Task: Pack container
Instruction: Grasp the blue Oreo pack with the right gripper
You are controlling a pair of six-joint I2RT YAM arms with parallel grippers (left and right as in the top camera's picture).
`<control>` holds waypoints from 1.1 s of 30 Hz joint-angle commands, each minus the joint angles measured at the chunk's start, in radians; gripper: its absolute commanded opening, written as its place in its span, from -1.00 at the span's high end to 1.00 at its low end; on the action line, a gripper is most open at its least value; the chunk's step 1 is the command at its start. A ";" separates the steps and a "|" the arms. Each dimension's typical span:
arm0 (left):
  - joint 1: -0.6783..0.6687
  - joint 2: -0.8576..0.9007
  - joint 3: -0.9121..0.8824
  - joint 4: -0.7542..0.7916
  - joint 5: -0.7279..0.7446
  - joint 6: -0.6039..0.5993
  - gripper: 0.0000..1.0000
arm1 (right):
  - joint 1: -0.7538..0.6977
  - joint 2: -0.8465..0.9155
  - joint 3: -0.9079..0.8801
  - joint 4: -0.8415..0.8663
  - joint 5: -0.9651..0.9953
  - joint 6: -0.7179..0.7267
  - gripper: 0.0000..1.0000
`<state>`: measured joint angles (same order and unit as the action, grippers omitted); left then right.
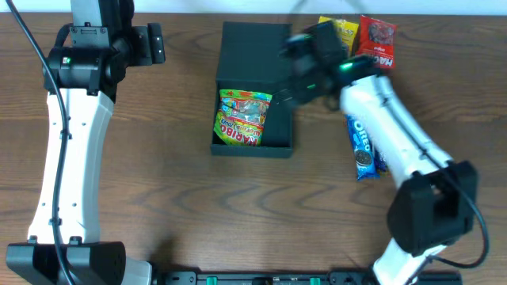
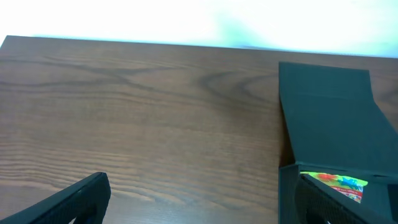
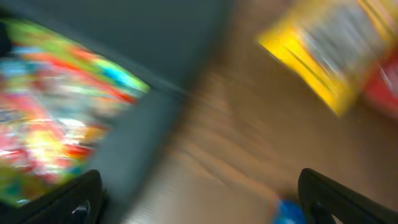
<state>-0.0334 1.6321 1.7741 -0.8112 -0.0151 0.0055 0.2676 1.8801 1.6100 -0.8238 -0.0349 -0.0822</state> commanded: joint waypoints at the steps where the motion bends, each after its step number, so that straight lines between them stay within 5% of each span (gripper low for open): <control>1: 0.002 -0.024 0.004 -0.003 0.010 0.018 -0.91 | -0.095 -0.027 0.006 -0.051 0.015 0.130 -0.99; 20: 0.002 -0.024 0.004 -0.002 0.043 0.018 -0.91 | -0.203 0.027 -0.249 0.013 0.117 0.137 -0.99; 31: 0.002 -0.024 0.004 -0.002 0.043 0.017 -0.90 | -0.204 0.137 -0.292 0.048 0.113 0.137 -0.77; 33: 0.002 -0.024 0.004 -0.002 0.043 0.017 -0.90 | -0.204 0.149 -0.292 0.047 0.106 0.138 -0.57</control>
<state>-0.0338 1.6321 1.7741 -0.8112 0.0231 0.0055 0.0731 2.0087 1.3247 -0.7773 0.0719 0.0425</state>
